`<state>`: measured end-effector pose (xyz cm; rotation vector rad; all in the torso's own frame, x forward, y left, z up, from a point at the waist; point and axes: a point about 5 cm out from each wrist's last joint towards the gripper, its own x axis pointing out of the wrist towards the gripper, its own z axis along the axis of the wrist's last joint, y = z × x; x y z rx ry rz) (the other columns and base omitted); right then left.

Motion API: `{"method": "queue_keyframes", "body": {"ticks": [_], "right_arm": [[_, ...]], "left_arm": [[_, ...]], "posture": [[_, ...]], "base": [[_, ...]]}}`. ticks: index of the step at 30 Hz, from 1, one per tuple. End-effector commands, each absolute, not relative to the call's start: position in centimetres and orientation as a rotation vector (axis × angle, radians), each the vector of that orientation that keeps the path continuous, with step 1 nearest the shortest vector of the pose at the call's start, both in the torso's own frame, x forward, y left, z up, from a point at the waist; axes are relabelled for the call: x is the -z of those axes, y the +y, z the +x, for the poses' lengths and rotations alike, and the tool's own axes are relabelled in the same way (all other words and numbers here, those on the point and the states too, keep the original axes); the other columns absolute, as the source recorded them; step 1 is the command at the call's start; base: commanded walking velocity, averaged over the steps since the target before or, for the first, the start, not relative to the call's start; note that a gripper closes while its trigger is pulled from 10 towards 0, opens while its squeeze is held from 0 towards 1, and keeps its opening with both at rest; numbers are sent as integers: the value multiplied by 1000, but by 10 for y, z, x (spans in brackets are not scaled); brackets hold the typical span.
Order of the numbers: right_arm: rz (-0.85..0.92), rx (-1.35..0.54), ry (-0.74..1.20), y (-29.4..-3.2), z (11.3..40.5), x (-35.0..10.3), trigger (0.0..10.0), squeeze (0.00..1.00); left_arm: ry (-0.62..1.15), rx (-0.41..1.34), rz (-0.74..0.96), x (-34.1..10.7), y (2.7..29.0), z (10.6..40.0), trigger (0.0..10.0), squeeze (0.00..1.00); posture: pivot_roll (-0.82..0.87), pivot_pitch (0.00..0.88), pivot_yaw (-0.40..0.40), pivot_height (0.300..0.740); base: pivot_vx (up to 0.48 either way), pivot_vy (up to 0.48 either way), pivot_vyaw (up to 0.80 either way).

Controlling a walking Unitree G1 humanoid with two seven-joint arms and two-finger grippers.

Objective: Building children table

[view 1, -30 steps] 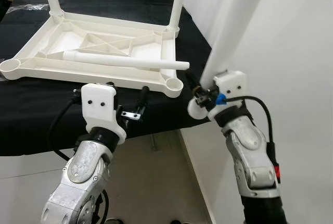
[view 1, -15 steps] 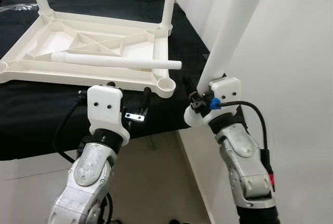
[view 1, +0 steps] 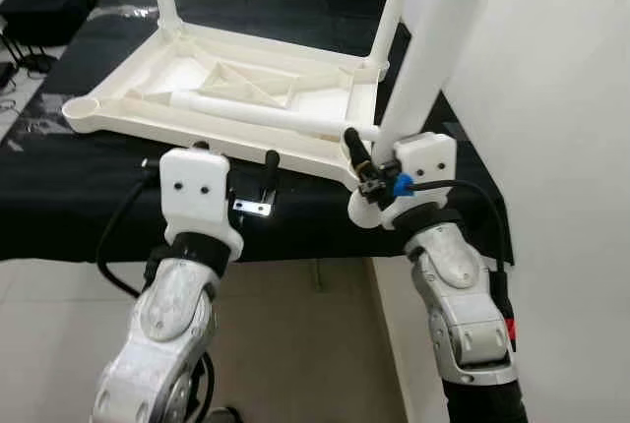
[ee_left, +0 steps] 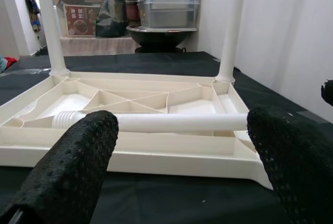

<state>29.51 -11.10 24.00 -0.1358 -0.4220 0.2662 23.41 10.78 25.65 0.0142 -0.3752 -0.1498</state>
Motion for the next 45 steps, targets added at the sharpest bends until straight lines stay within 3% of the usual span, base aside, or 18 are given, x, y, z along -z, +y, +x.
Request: {"method": "queue_keyframes", "body": {"ticks": [1, 14, 19, 23, 29, 33, 37, 45], "right_arm": [[-125, -259, -433, -113, 294, -241, 10000, 0], [-85, -259, -481, -112, 293, -256, 10000, 0], [-70, -163, -641, -132, 298, -302, 10000, 0], [-67, -16, -788, -165, 298, -349, 10000, 0], [-10, -90, -801, -158, 295, -354, 10000, 0], [35, -243, -689, -134, 297, -332, 10000, 0], [108, -261, -633, -129, 299, -324, 10000, 0], [32, -309, -577, -122, 299, -310, 10000, 0]], "left_arm": [[-378, 132, 18, -257, 111, 237, 10000, 0], [-400, 165, 40, -261, 107, 235, 10000, 0], [-395, 142, 39, -262, 109, 237, 10000, 0], [-403, 123, 28, -262, 114, 239, 10000, 0], [-404, 129, 15, -262, 113, 239, 10000, 0], [-405, 137, 3, -262, 110, 239, 10000, 0], [-405, 137, 2, -263, 110, 238, 10000, 0], [-403, 143, -3, -263, 109, 238, 10000, 0]], "posture": [[20, 184, -114, 740], [28, 182, -111, 740], [29, 172, -108, 740], [23, 164, -104, 740], [23, 161, -103, 740], [26, 168, -103, 740], [26, 174, -102, 740], [20, 185, -104, 740]], "base": [[356, 0, 0], [318, 0, 0], [0, 0, 0], [0, 0, 0], [0, 0, 0], [0, 0, 0], [0, 0, 0], [0, 0, 400]]}}
